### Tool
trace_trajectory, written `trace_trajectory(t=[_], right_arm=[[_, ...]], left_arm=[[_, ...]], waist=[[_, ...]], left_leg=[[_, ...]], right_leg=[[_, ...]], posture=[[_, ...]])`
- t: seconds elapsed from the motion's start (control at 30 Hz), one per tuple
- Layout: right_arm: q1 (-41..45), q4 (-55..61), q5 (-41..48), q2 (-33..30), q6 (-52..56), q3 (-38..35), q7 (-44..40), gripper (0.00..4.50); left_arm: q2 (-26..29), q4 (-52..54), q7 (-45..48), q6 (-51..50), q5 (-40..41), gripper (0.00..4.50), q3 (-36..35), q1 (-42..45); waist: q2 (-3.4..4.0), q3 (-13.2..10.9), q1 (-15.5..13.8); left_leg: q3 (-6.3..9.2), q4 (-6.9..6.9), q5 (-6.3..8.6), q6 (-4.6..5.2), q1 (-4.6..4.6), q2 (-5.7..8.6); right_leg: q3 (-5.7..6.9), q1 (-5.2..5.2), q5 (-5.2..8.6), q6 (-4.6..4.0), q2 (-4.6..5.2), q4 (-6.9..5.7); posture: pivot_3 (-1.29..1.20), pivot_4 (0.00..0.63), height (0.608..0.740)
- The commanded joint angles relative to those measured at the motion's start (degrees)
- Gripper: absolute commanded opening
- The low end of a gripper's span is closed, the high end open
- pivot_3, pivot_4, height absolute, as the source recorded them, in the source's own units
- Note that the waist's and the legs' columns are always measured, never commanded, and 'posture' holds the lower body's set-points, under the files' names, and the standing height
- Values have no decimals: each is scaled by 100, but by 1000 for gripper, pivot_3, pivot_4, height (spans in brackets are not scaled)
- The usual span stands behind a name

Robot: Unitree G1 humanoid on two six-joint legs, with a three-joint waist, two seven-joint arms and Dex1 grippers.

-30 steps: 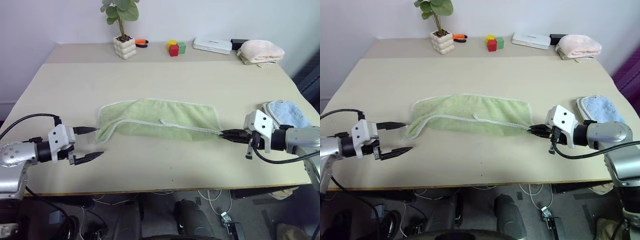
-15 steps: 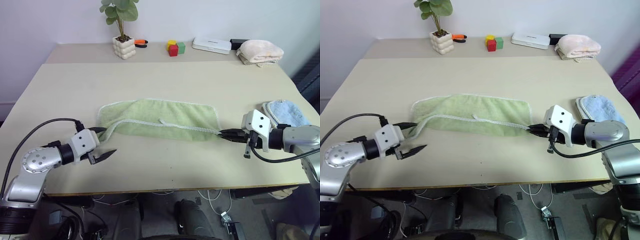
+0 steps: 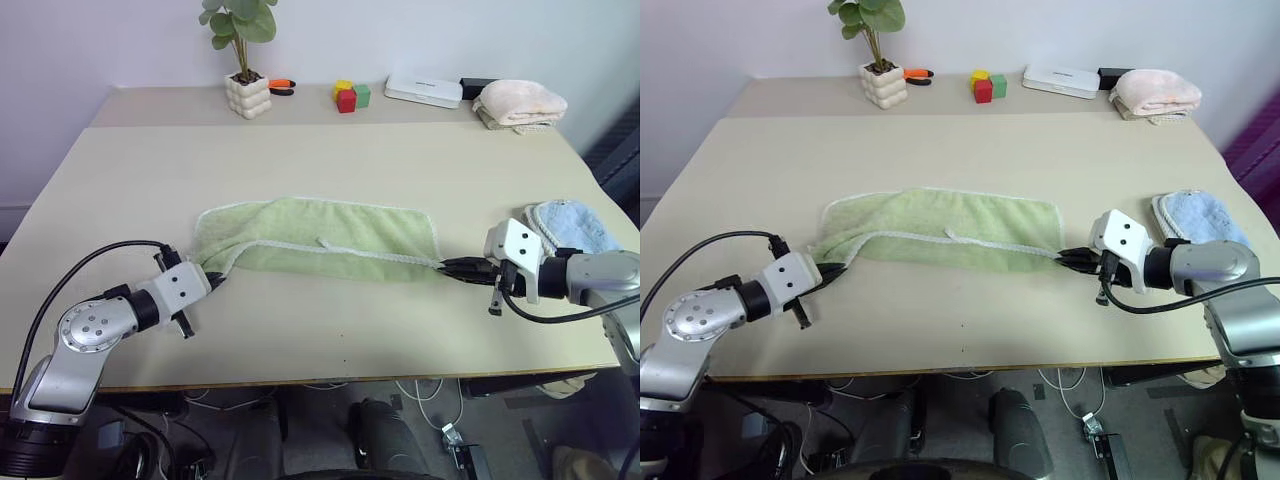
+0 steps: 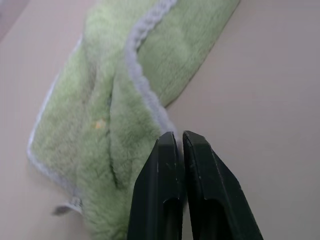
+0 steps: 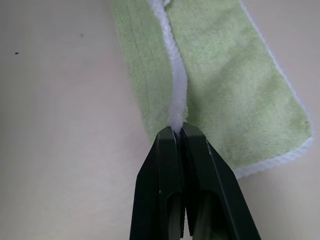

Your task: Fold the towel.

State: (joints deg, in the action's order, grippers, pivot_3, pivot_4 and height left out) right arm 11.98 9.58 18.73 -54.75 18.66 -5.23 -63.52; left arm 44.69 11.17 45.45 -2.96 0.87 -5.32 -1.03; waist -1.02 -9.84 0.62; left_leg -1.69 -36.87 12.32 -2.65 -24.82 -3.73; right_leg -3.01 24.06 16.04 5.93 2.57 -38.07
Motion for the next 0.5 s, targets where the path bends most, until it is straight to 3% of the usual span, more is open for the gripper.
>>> trace_trajectory(t=[0.03, 0.5], right_arm=[[87, 29, 16, -8, -68, -88, 2, 0], [194, -14, -5, 32, -100, -27, 31, 0]], left_arm=[[48, 16, -31, 125, 4, 48, -53, 71], [155, -367, 412, 379, 746, 48, -495, 284]], waist=[[0, 0, -4], [0, 0, 4]], left_leg=[[0, 0, 0, 0, 0, 0], [0, 0, 0, 0, 0, 0]], right_leg=[[0, 0, 0, 0, 0, 0], [0, 0, -2, 4, 0, 0]], posture=[[0, 150, 740], [0, 150, 740]])
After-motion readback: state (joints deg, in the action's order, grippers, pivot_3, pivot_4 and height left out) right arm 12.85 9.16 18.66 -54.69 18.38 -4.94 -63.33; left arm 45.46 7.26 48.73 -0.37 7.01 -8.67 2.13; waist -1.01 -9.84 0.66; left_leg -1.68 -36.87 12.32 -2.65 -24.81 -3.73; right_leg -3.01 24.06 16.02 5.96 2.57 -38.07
